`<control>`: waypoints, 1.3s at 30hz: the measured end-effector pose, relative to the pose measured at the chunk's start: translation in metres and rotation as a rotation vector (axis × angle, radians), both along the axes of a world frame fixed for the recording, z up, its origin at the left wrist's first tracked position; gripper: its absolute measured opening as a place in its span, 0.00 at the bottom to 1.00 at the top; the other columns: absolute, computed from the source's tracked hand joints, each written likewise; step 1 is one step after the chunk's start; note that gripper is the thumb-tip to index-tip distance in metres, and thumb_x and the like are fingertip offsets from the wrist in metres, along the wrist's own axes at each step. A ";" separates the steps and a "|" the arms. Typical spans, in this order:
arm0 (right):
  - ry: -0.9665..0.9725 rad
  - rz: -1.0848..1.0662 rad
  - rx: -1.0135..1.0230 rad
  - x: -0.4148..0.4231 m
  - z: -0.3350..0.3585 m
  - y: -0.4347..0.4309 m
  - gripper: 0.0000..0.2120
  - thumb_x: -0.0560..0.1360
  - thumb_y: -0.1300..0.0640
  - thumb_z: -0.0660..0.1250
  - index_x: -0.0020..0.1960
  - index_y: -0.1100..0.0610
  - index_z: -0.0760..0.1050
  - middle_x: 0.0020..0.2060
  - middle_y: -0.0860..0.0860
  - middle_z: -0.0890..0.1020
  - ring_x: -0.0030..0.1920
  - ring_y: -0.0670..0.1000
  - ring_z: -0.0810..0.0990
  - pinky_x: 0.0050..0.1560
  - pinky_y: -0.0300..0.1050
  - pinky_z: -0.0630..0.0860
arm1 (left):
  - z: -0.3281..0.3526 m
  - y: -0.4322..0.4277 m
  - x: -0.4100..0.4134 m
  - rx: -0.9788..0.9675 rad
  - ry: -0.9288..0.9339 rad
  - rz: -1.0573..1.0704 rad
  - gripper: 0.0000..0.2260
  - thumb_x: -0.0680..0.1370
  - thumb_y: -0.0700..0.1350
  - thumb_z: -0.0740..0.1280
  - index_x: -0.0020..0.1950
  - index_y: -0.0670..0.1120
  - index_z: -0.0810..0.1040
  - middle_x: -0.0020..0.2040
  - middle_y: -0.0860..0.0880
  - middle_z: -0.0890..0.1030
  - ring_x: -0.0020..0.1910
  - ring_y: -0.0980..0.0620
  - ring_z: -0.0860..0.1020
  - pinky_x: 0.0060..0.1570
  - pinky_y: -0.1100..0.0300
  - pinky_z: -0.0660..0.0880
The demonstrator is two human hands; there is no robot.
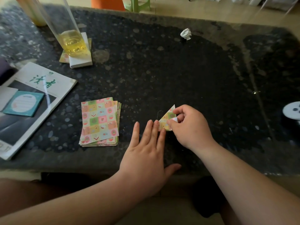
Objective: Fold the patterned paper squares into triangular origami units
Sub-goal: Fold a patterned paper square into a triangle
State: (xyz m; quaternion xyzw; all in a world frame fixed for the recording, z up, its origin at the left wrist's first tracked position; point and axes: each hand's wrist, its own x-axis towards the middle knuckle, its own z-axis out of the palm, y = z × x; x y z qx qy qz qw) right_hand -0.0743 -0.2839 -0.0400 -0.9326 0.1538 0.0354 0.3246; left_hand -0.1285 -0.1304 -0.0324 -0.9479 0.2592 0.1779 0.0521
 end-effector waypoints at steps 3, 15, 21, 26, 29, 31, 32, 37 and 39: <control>0.002 0.003 0.012 0.001 0.000 0.000 0.11 0.78 0.52 0.74 0.58 0.48 0.78 0.41 0.42 0.81 0.43 0.43 0.81 0.47 0.44 0.82 | -0.001 -0.001 -0.001 -0.007 -0.004 0.013 0.43 0.78 0.74 0.38 0.80 0.44 0.31 0.79 0.41 0.29 0.77 0.41 0.26 0.74 0.37 0.28; 0.007 0.005 0.020 0.001 0.000 -0.001 0.10 0.77 0.50 0.74 0.57 0.48 0.78 0.40 0.43 0.80 0.42 0.44 0.80 0.44 0.41 0.78 | -0.001 -0.006 -0.002 -0.009 -0.035 -0.030 0.45 0.78 0.73 0.38 0.80 0.40 0.33 0.81 0.42 0.32 0.77 0.44 0.26 0.73 0.36 0.28; 0.007 0.003 0.027 0.001 0.001 -0.001 0.11 0.77 0.50 0.74 0.57 0.48 0.78 0.39 0.43 0.80 0.42 0.44 0.80 0.45 0.43 0.79 | 0.000 -0.012 -0.001 -0.029 -0.034 -0.063 0.46 0.79 0.73 0.39 0.80 0.37 0.34 0.82 0.38 0.38 0.81 0.43 0.35 0.77 0.41 0.34; 0.018 0.003 0.016 0.000 0.004 -0.001 0.12 0.77 0.50 0.74 0.58 0.49 0.78 0.39 0.43 0.80 0.41 0.44 0.80 0.46 0.44 0.81 | -0.002 -0.011 -0.001 -0.092 -0.028 -0.026 0.46 0.78 0.74 0.41 0.81 0.40 0.33 0.82 0.41 0.36 0.81 0.45 0.34 0.79 0.46 0.35; 0.053 0.030 0.006 0.001 0.010 -0.005 0.15 0.76 0.49 0.76 0.60 0.48 0.77 0.38 0.44 0.81 0.41 0.44 0.80 0.45 0.42 0.79 | -0.002 -0.011 0.002 -0.137 -0.035 -0.016 0.46 0.77 0.75 0.42 0.82 0.44 0.34 0.82 0.43 0.36 0.81 0.47 0.35 0.79 0.48 0.34; 0.120 0.048 -0.008 0.004 0.016 -0.011 0.19 0.74 0.49 0.77 0.62 0.48 0.76 0.40 0.45 0.81 0.42 0.44 0.81 0.45 0.43 0.78 | -0.003 -0.011 0.003 -0.159 -0.040 -0.012 0.45 0.77 0.76 0.43 0.82 0.47 0.35 0.83 0.42 0.37 0.81 0.46 0.37 0.78 0.49 0.35; 0.160 0.048 -0.015 0.006 0.018 -0.015 0.22 0.72 0.49 0.79 0.63 0.48 0.76 0.42 0.45 0.82 0.44 0.45 0.81 0.46 0.43 0.78 | -0.004 -0.011 0.002 -0.164 -0.044 -0.011 0.45 0.76 0.76 0.43 0.83 0.47 0.36 0.83 0.42 0.38 0.81 0.46 0.38 0.78 0.48 0.35; 0.299 0.046 -0.082 0.007 0.028 -0.028 0.15 0.70 0.46 0.80 0.47 0.48 0.75 0.45 0.47 0.81 0.45 0.48 0.80 0.40 0.43 0.74 | -0.006 -0.014 0.002 -0.162 -0.046 -0.013 0.47 0.75 0.78 0.45 0.83 0.50 0.38 0.83 0.39 0.39 0.82 0.42 0.42 0.79 0.47 0.39; 0.330 0.065 -0.114 0.005 0.030 -0.030 0.13 0.72 0.46 0.79 0.44 0.48 0.75 0.43 0.47 0.81 0.43 0.47 0.79 0.37 0.42 0.72 | -0.005 -0.017 0.002 -0.143 -0.042 -0.027 0.49 0.73 0.79 0.46 0.83 0.49 0.37 0.82 0.38 0.39 0.82 0.41 0.43 0.79 0.47 0.39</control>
